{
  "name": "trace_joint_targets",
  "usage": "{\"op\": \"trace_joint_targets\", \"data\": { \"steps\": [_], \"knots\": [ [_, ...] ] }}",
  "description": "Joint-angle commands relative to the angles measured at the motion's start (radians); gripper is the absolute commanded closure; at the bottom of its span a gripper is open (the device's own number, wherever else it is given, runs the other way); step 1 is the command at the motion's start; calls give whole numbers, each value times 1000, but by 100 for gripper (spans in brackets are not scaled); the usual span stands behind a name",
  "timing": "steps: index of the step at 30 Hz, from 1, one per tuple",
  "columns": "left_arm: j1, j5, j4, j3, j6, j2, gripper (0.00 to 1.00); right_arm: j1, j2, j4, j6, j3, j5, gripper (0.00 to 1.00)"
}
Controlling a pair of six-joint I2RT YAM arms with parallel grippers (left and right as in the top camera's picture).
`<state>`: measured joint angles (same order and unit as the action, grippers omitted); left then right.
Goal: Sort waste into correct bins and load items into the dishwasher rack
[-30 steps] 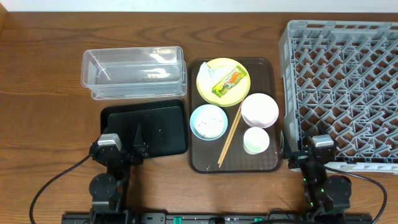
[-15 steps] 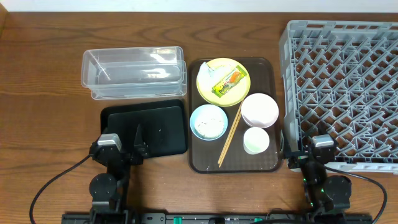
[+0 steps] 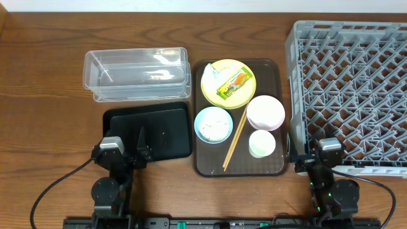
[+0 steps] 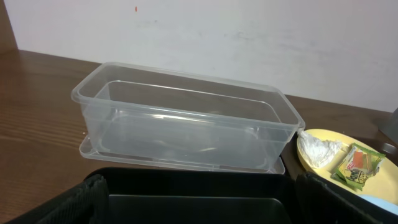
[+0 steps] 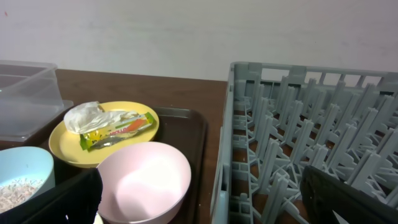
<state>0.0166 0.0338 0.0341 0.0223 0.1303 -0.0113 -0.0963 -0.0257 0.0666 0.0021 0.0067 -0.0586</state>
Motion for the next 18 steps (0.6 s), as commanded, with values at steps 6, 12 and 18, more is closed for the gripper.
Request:
{"op": "trace_joint_targets", "data": {
  "steps": [6, 12, 18],
  "knots": [
    [-5, -26, 36, -18, -3, 0, 2, -9, 1, 4, -15, -1, 6, 1],
    [-5, -26, 36, -18, -3, 0, 2, -9, 1, 2, -15, -1, 9, 1],
    [-5, -26, 36, -18, 10, 0, 2, -9, 1, 4, -15, -1, 10, 1]
  ]
}}
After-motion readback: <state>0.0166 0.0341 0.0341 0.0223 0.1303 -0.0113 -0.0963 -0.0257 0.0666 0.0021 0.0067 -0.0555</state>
